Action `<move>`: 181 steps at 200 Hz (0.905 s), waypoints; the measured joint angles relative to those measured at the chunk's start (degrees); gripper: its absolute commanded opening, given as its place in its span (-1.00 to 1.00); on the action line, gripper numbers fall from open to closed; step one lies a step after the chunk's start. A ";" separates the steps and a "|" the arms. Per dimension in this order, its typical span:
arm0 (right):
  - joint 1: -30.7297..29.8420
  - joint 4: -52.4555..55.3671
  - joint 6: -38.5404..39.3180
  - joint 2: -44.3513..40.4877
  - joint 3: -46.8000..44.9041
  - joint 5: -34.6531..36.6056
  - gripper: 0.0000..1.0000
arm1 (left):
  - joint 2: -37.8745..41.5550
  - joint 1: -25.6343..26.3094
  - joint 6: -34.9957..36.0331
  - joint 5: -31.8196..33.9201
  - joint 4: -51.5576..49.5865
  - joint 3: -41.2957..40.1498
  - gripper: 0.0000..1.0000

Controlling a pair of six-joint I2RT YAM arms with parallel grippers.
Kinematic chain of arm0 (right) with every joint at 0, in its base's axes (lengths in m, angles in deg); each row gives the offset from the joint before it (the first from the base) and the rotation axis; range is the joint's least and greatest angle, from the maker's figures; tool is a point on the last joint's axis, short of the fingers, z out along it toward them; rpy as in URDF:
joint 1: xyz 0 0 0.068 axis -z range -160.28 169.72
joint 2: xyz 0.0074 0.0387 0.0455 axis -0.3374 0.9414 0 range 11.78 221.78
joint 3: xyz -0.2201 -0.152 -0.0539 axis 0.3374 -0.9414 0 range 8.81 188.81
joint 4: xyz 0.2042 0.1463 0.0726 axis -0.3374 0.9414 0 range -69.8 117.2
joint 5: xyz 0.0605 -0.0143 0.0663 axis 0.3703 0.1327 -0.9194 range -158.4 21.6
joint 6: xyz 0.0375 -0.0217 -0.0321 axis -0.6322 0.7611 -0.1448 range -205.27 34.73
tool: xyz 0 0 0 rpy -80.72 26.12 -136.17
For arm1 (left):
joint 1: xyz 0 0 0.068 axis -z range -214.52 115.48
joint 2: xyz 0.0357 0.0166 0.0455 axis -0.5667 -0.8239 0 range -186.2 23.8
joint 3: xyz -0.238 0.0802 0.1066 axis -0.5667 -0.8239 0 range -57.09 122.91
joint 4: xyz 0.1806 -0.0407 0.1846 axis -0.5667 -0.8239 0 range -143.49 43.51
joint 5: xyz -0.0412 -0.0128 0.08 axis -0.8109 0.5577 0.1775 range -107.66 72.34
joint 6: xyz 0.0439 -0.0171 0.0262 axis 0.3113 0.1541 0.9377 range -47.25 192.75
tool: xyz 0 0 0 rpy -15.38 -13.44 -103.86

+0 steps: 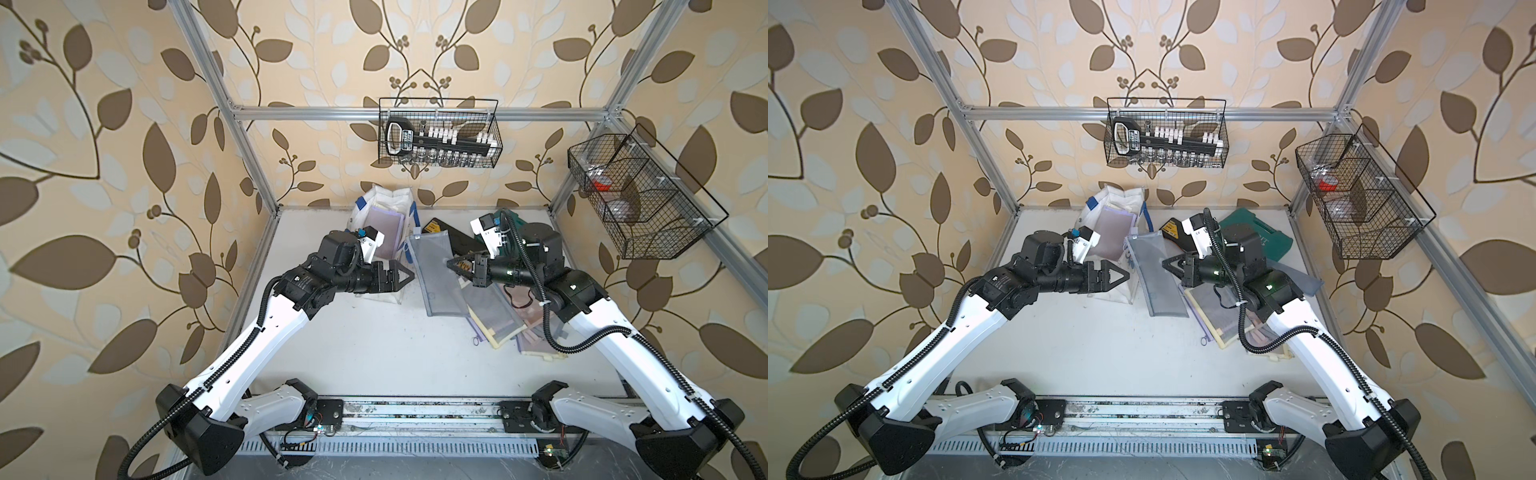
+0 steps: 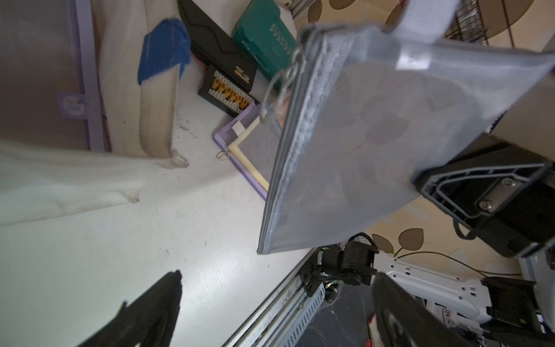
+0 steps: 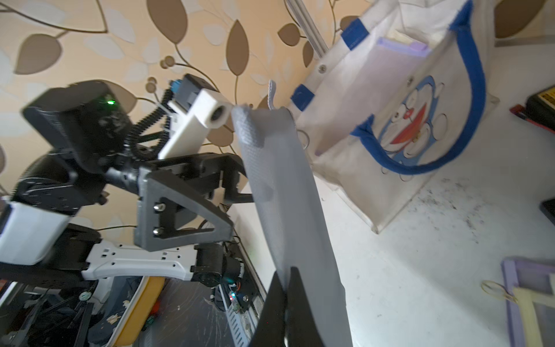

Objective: Put the pencil pouch into the canvas bag
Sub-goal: Pick up the pencil pouch from the center of the board.

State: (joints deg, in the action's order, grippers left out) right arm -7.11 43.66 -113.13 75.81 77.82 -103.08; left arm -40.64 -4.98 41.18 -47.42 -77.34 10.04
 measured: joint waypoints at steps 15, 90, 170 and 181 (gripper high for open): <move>-0.83 -1.55 -1.16 0.87 2.16 -1.60 -1.00 | 0.24 0.00 -0.63 -0.61 3.06 -0.52 0.98; -3.32 -8.72 -6.97 5.68 5.42 -5.14 -1.00 | 0.57 0.00 -7.06 -4.44 16.09 -3.87 0.26; -3.43 -12.94 -10.54 11.76 10.25 -7.15 -1.00 | 5.14 -0.02 -7.30 -2.82 15.08 -2.99 -1.00; -3.43 -13.03 -10.93 12.15 10.69 -7.10 -0.88 | 5.49 -0.02 -6.54 -1.66 12.85 -1.55 -1.00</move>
State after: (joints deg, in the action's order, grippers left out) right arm -10.54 30.63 -124.06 87.96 88.51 -110.18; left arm -35.16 -5.00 34.65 -49.08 -64.49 8.49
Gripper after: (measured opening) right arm 0.047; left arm 0.057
